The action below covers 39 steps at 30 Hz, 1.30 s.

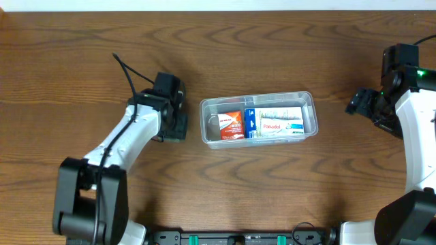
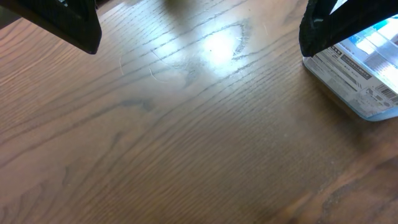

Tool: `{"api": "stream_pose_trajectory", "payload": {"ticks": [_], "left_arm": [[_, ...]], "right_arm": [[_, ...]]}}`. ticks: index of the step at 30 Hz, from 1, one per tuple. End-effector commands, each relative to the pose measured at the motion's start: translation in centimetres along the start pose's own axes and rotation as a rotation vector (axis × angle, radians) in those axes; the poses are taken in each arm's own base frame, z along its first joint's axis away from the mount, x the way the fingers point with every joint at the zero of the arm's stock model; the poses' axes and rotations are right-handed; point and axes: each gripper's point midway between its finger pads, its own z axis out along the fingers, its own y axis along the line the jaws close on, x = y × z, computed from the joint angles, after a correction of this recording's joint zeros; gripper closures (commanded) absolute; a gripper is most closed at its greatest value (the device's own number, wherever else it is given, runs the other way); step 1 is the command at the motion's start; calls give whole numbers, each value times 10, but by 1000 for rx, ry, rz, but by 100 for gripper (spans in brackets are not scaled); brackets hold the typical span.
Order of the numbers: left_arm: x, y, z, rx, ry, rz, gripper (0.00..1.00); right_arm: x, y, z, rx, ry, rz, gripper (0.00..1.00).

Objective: Pack container
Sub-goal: 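Lift the green tin with the left gripper and carry it over the container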

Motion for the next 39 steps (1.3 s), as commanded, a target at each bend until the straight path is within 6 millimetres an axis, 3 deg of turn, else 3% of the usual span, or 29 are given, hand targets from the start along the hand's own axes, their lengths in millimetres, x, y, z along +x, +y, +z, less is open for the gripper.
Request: {"api": "stream_pose_trajectory", "payload": {"ticks": [1,11,16,32,39], "left_arm": [[-25,1,-37,8,-114,-72,43],[-40,-1,-105,68,-314,-218,43],[-40,-46,-128,257,-351,-157,43],[-38,-157,-153,442,-445,-22,44],[-46,-178,-128,378,-460,-25,44]], "right_arm": [[-1,-3,-1,6,-5,12,1],[-1,-3,-1,6,-5,12,1],[-1,-3,-1,6,-5,12,1],[-1,-3,-1,6,-5,12,1],[-1,-3,-1,6,-5,12,1]]}}
